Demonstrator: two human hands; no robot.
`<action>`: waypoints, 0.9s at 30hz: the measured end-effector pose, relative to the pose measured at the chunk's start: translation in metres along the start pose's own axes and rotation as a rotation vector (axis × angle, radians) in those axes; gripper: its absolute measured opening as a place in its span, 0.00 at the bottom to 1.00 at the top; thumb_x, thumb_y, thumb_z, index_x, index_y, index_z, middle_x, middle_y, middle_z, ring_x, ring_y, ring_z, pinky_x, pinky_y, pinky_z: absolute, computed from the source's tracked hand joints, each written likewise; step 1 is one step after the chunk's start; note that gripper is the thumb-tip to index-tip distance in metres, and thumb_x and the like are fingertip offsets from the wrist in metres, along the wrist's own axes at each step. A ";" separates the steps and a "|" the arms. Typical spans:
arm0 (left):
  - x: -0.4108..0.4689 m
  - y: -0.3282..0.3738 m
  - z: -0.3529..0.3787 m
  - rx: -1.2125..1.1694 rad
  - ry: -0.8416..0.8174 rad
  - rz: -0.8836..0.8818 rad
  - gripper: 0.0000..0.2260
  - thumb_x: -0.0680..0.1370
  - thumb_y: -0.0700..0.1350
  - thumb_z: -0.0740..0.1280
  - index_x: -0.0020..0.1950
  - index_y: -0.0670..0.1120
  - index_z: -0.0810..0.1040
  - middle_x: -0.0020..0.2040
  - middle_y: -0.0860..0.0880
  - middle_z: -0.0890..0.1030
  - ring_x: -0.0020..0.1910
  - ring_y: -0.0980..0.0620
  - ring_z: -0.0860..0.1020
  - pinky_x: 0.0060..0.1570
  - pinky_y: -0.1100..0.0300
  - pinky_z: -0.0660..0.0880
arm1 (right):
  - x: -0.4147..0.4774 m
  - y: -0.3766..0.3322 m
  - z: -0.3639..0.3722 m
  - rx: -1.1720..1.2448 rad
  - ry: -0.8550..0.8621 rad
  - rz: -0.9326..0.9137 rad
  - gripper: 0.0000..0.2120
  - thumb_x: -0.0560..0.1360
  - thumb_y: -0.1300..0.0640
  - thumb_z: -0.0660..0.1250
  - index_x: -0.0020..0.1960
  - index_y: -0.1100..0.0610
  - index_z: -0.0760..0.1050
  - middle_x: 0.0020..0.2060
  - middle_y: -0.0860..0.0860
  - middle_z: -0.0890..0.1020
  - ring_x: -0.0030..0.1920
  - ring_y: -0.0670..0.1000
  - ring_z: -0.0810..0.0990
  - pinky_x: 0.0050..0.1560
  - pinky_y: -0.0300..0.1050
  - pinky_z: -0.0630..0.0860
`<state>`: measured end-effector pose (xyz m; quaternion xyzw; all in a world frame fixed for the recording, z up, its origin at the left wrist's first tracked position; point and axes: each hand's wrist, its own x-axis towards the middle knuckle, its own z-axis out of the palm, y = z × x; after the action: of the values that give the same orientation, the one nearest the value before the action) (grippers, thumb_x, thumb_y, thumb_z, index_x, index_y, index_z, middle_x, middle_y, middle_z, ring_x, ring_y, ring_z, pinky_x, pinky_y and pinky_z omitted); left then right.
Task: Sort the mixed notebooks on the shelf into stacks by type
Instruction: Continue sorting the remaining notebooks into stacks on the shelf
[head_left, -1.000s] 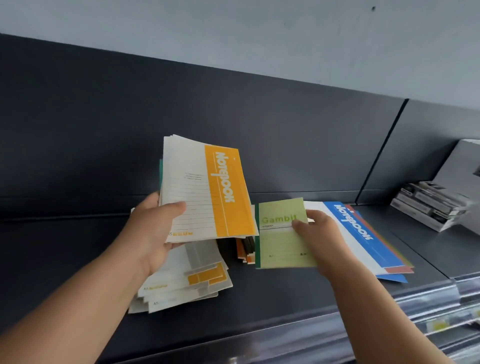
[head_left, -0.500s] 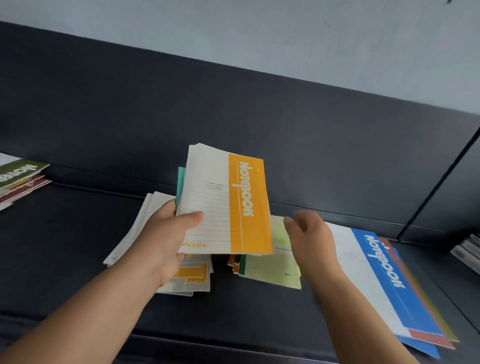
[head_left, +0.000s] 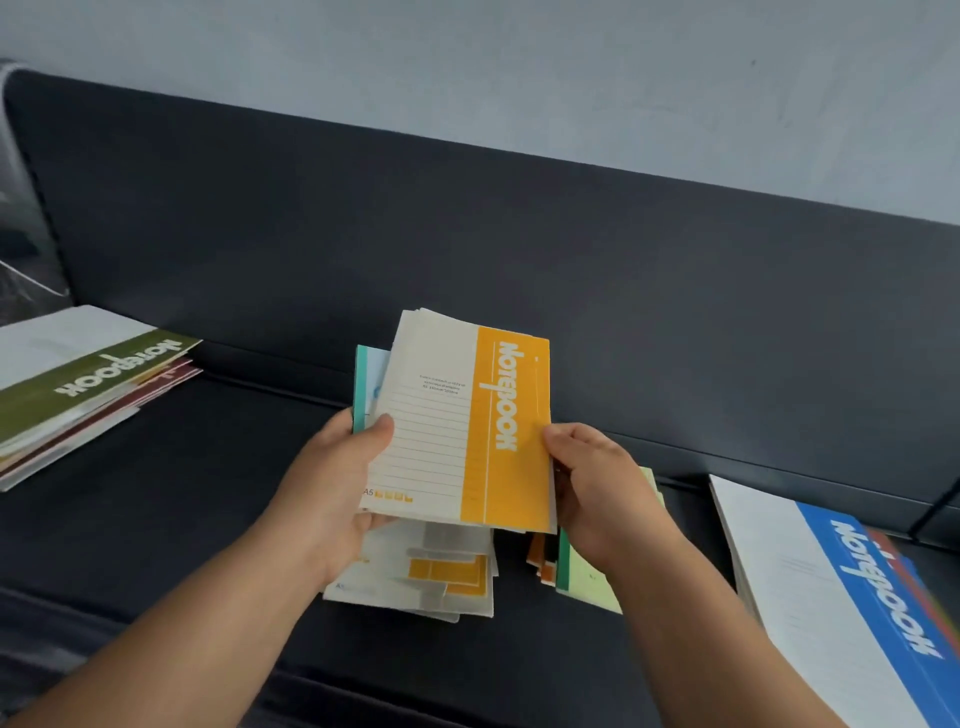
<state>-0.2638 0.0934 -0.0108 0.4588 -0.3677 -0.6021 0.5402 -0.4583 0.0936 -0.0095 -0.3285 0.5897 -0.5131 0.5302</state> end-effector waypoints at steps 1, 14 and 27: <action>0.004 0.002 -0.005 -0.004 0.003 -0.002 0.07 0.81 0.45 0.62 0.55 0.52 0.78 0.45 0.49 0.86 0.49 0.47 0.82 0.47 0.48 0.78 | 0.003 0.001 0.006 -0.005 0.016 -0.013 0.09 0.82 0.52 0.60 0.51 0.56 0.77 0.52 0.55 0.84 0.53 0.57 0.83 0.58 0.61 0.78; 0.060 0.032 -0.083 0.014 0.019 -0.039 0.07 0.82 0.43 0.60 0.56 0.52 0.76 0.52 0.46 0.83 0.52 0.45 0.81 0.43 0.50 0.77 | 0.015 0.000 0.053 0.043 0.317 -0.084 0.05 0.82 0.51 0.60 0.54 0.51 0.73 0.51 0.53 0.80 0.50 0.56 0.81 0.51 0.59 0.80; 0.069 0.038 -0.092 0.009 0.074 -0.022 0.07 0.82 0.43 0.60 0.58 0.53 0.74 0.52 0.46 0.81 0.50 0.46 0.79 0.40 0.51 0.77 | 0.009 -0.019 0.028 0.161 0.315 -0.108 0.06 0.81 0.52 0.63 0.55 0.53 0.74 0.51 0.54 0.84 0.48 0.57 0.85 0.48 0.58 0.82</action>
<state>-0.1641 0.0246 -0.0140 0.4871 -0.3450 -0.5890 0.5448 -0.4359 0.0733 0.0088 -0.2318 0.6039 -0.6314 0.4277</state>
